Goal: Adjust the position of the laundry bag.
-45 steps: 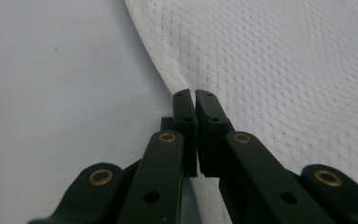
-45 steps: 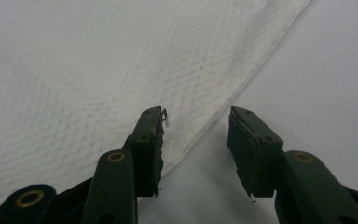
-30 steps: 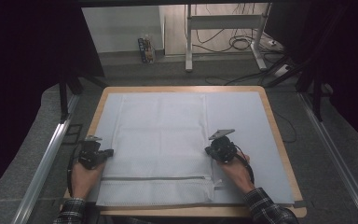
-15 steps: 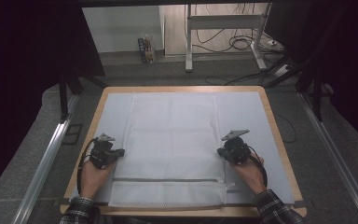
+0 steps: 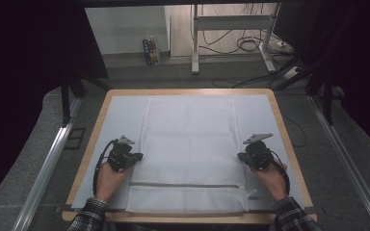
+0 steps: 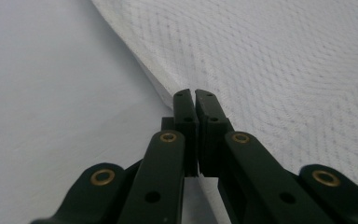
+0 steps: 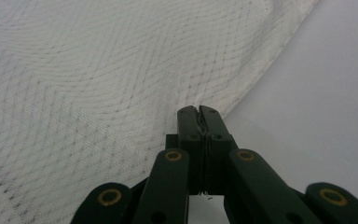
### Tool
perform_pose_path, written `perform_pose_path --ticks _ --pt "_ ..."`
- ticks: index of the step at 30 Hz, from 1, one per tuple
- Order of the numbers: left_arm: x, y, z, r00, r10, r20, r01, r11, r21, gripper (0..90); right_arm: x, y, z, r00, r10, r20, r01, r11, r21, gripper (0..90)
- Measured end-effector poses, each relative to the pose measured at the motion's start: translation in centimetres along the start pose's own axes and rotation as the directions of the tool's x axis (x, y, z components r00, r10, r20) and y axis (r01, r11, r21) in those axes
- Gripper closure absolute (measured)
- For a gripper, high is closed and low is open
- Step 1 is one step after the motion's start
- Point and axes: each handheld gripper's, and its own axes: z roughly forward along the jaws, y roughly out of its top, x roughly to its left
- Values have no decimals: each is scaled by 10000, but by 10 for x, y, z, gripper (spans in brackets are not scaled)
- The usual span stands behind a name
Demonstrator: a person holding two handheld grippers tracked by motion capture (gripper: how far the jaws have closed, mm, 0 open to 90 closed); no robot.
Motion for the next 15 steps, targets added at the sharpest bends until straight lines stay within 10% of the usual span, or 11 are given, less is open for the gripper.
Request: perform_pose_path --ticks 9,15 --pt "-6 0 0 9991 308 -293 -310 9995 -85 855 -5 -3 -1 9997 -228 116 228 9997 7 854" --pt "-9 -2 -3 9951 544 -823 -572 9978 -331 618 -2 -3 -2 9996 -271 -44 269 9989 -379 630"
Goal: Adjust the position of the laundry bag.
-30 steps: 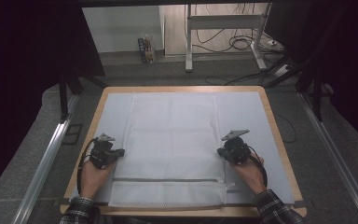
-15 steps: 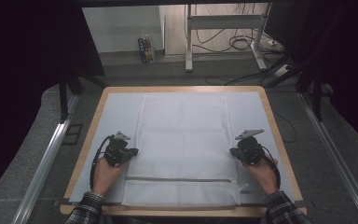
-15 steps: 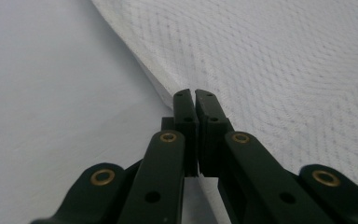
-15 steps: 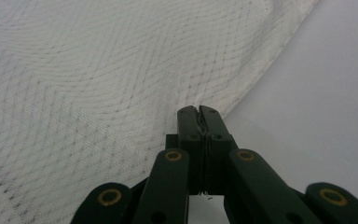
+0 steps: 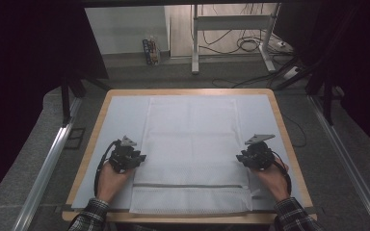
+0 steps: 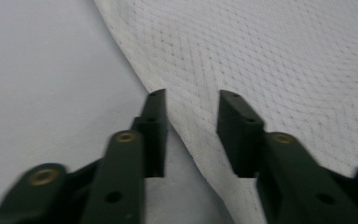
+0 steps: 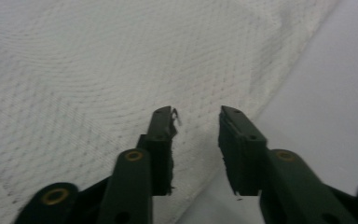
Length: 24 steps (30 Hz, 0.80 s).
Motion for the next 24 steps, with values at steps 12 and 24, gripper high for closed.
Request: perform_pose_path --ticks 12,24 --pt "-13 -16 -17 9975 620 340 -604 9971 -458 188 8 -7 -12 9993 2 -371 -33 9965 -840 239" --pt "-19 -35 -38 9949 975 243 -953 9922 -804 19 14 -33 -32 9956 -2 -940 -129 9904 -1380 26"
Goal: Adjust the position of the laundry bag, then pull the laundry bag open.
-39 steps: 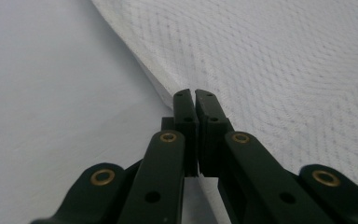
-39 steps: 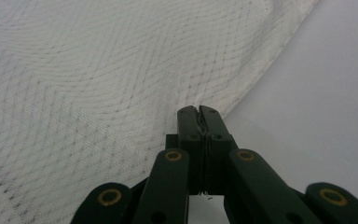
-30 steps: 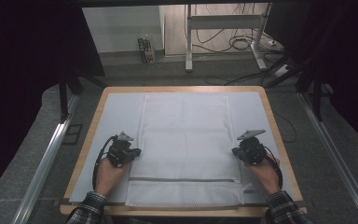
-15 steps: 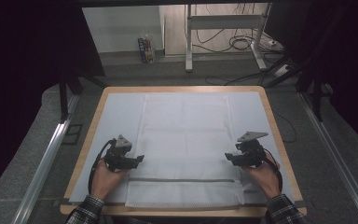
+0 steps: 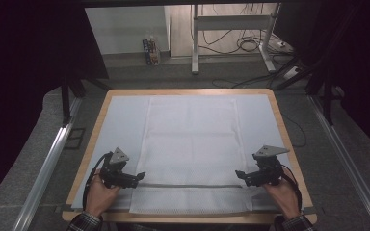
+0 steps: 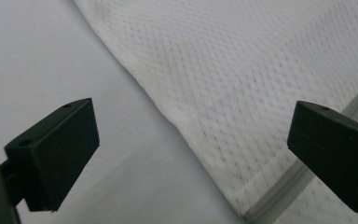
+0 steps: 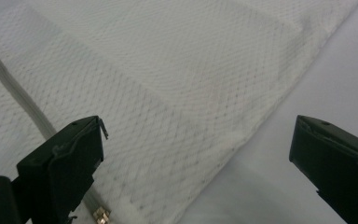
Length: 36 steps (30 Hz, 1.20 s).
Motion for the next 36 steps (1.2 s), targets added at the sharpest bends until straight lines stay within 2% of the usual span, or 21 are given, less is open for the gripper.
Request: perform_pose_path --ticks 3,5,9,12,17,21,29,33,36 --pt "-2 -5 -1 9998 182 -115 -180 9997 149 9 1 -7 -5 9999 135 -51 -136 9999 -96 10" --pt "-3 -6 -2 9995 255 -159 -254 9996 76 6 0 -10 -7 9998 173 -10 -174 9998 -74 4" --pt "-3 -6 -3 9998 120 -163 -123 9996 -237 0 -2 -12 -8 9994 348 57 -347 9993 -160 0" --pt "-1 -6 -1 9996 139 -235 -143 9997 -195 0 -1 -11 -8 9996 212 172 -208 9995 -232 0" --pt "-1 -7 0 9996 161 -239 -166 9997 -184 0 2 -12 -3 9999 59 84 -61 9995 297 0" --pt "-2 -7 1 9990 285 -350 -289 9995 -137 0 2 -12 -5 9999 133 -37 -132 9993 353 0" --pt "-1 -7 2 9985 350 -414 -352 9994 -32 0 8 -15 -7 9995 -102 308 81 9977 669 0" --pt "-2 -7 4 9980 424 -470 -417 9990 154 1 10 -19 -8 9999 150 -67 -142 9942 1068 0" --pt "-3 -7 6 9977 479 -481 -467 9986 259 1 13 -23 -10 9998 -5 -177 31 9891 1470 0"
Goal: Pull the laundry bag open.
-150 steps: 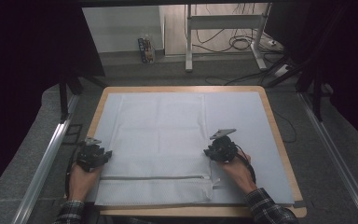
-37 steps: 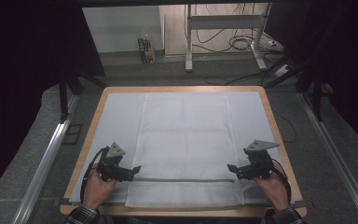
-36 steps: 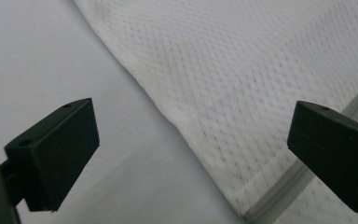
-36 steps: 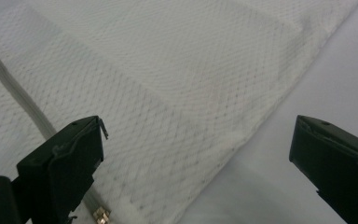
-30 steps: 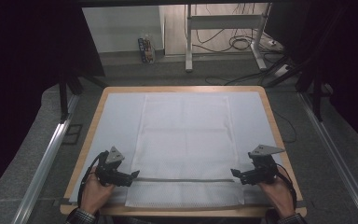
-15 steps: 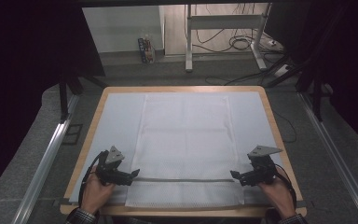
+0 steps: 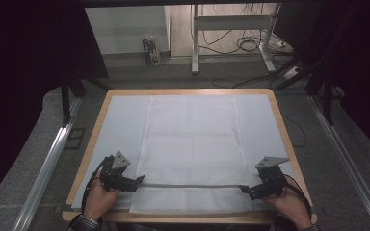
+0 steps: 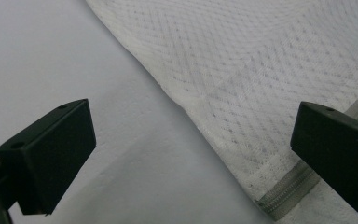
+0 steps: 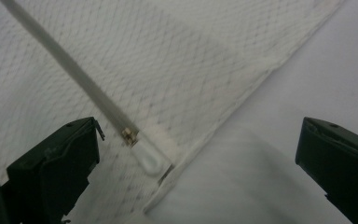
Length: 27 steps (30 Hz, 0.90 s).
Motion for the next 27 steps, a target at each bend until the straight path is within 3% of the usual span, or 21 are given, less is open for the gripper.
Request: perform_pose_path --ticks 5,9,12,15,18,21,24,27 --pt "-1 0 1 10000 94 4 -94 9999 108 3 6 -7 -2 9997 -194 168 184 9982 571 74" --pt "-1 0 2 9999 151 3 -151 9997 168 4 10 -11 0 9994 -357 28 354 9958 846 93" --pt "-3 0 3 9998 207 30 -207 9996 204 4 16 -11 4 9953 -922 295 881 9890 1186 78" --pt "-3 1 3 9995 316 21 -317 9992 258 5 17 -10 4 9960 -817 374 763 9889 1273 92" --pt "-4 1 3 9994 348 10 -348 9991 251 5 21 -10 2 9965 -719 430 659 9896 1276 206" --pt "-4 1 4 9991 431 11 -431 9986 293 6 29 -11 -1 9965 -721 416 668 9908 1175 379" --pt "-5 1 4 9988 482 6 -482 9984 306 7 32 -11 -2 9967 -677 439 622 9913 1162 437" --pt "-6 2 4 9983 580 -4 -580 9978 310 8 34 -12 -4 9970 -547 541 488 9932 1060 610"
